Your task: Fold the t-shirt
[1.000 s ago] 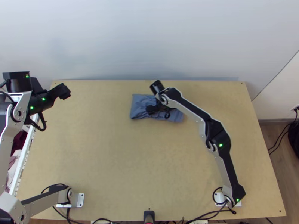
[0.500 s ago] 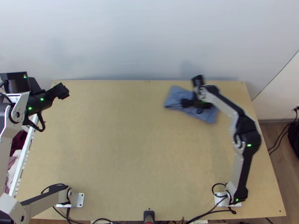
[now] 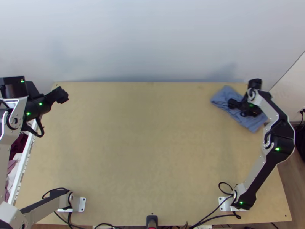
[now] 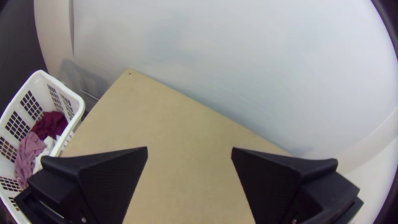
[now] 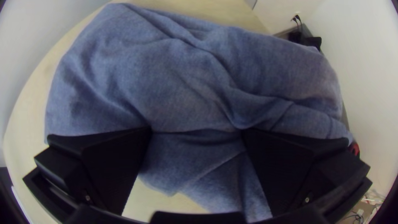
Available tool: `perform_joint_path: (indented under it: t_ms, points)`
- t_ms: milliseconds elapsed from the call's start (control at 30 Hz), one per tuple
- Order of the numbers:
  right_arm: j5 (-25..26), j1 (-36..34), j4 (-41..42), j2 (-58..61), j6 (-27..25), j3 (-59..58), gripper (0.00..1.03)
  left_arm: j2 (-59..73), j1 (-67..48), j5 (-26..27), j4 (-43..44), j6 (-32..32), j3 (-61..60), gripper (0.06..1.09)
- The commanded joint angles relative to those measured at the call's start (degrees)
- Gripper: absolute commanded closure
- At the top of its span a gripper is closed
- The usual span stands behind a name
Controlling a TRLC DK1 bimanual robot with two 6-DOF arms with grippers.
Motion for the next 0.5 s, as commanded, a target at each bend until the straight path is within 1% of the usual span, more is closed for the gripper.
perform_joint_path:
  t_ms: [0,167,333,467]
  points:
    - [-0.37,-3.66,0.75,-0.23,-0.64,0.87,0.04,-2.63,2.43,-0.04,-0.31,1.39,-2.67,0.10]
    - [-1.08,-2.79,0.66,-1.37,-0.73,3.33,0.04,-7.11,4.80,-0.04,0.04,4.38,-8.55,0.10]
    - [-6.26,-1.82,0.75,-5.77,-0.73,5.79,0.04,-11.95,7.61,-0.04,0.22,5.87,-12.16,0.10]
    - [-7.93,0.03,0.40,-8.93,-2.04,7.37,0.04,-14.50,10.51,-0.13,0.31,7.72,-14.27,0.10]
